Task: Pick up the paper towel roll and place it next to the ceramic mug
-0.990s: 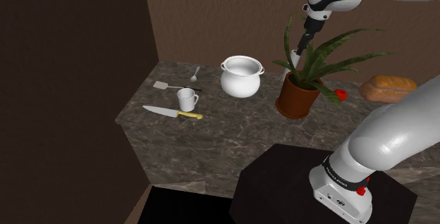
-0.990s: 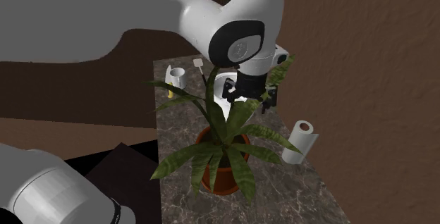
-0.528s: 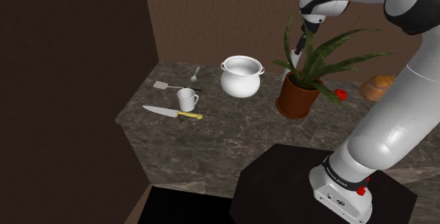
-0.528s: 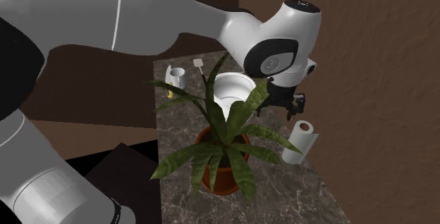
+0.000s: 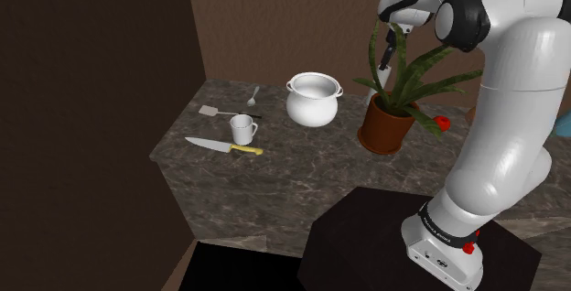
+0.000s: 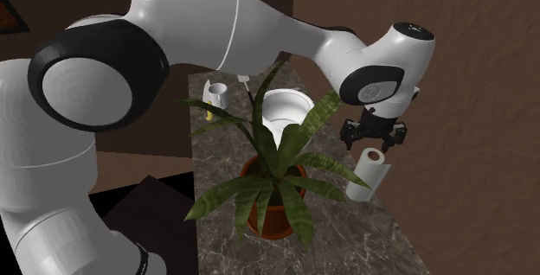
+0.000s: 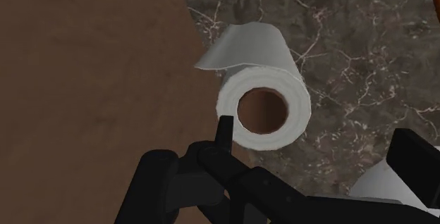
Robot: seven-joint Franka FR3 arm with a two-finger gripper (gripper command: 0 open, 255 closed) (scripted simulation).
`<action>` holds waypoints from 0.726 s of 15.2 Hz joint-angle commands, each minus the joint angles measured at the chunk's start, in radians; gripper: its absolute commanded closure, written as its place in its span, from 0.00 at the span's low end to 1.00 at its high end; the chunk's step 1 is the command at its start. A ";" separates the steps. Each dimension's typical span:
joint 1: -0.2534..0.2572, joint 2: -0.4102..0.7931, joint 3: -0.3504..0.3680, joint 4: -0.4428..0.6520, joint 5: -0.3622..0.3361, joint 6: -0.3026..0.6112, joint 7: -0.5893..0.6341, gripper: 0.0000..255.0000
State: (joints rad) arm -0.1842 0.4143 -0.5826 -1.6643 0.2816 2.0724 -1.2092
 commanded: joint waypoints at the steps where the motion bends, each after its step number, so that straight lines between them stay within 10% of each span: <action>1: -0.051 0.095 0.019 0.117 0.044 -0.028 -0.038 0.00; 11: -0.062 0.141 0.039 0.084 0.072 0.046 -0.055 0.00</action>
State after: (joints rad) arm -0.2460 0.5544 -0.5437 -1.5795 0.3524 2.1165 -1.2640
